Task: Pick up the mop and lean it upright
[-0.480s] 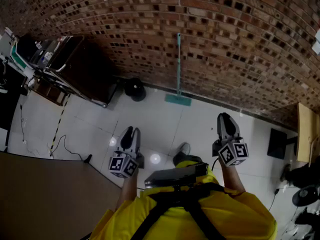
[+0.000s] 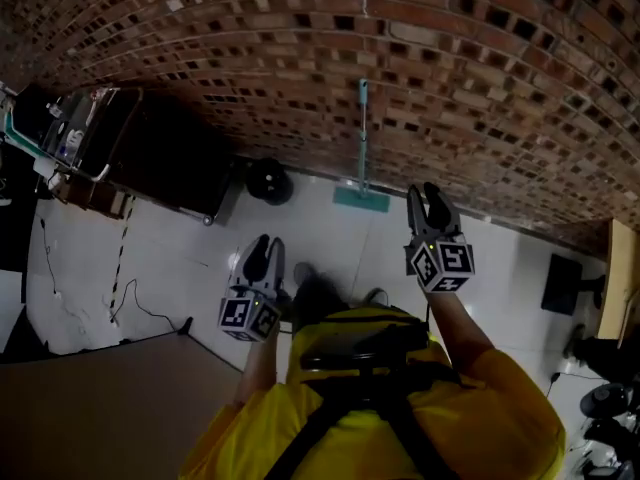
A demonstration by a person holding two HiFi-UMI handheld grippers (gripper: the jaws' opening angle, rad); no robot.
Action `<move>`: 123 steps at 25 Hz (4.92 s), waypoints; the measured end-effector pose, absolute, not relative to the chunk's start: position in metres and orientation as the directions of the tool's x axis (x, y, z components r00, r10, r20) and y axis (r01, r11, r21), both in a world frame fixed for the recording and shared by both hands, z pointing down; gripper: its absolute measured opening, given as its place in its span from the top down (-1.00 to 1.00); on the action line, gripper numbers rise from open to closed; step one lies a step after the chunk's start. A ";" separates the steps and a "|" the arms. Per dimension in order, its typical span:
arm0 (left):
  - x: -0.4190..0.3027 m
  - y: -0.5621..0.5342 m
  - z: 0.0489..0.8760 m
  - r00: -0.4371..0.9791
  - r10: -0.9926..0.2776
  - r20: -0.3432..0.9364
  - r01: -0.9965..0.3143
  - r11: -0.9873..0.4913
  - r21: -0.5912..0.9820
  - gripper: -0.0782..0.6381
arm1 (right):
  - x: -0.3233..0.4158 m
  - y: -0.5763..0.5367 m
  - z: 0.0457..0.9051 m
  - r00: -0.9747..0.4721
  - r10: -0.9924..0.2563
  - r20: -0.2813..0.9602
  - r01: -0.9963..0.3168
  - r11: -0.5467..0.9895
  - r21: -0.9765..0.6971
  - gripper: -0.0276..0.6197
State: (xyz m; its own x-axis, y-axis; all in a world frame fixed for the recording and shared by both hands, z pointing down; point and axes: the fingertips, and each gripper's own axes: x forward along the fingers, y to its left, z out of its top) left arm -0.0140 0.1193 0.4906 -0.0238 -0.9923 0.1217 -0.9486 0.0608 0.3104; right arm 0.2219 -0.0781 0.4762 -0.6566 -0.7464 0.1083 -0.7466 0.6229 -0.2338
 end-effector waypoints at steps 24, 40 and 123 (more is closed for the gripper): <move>-0.208 -0.201 0.502 0.519 -0.829 0.206 -0.844 -0.460 0.275 0.70 | 0.010 -0.387 0.668 -0.202 -0.909 0.365 -0.975 0.221 0.011 0.54; -0.233 -0.202 0.493 0.507 -0.844 0.174 -0.850 -0.455 0.265 0.70 | 0.015 -0.380 0.677 -0.184 -0.909 0.374 -0.982 0.186 -0.031 0.57; -0.227 -0.210 0.487 0.529 -0.843 0.102 -0.820 -0.476 0.317 0.71 | 0.043 -0.210 0.431 -0.316 -0.949 -0.003 -0.933 0.312 -0.181 0.89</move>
State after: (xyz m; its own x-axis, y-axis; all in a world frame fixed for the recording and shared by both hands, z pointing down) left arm -0.2274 -0.2096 0.4872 0.5287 -0.8426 0.1025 -0.8203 -0.4762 0.3169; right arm 0.0430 -0.2095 0.4313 -0.3164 -0.9486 -0.0027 -0.9327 0.3117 -0.1813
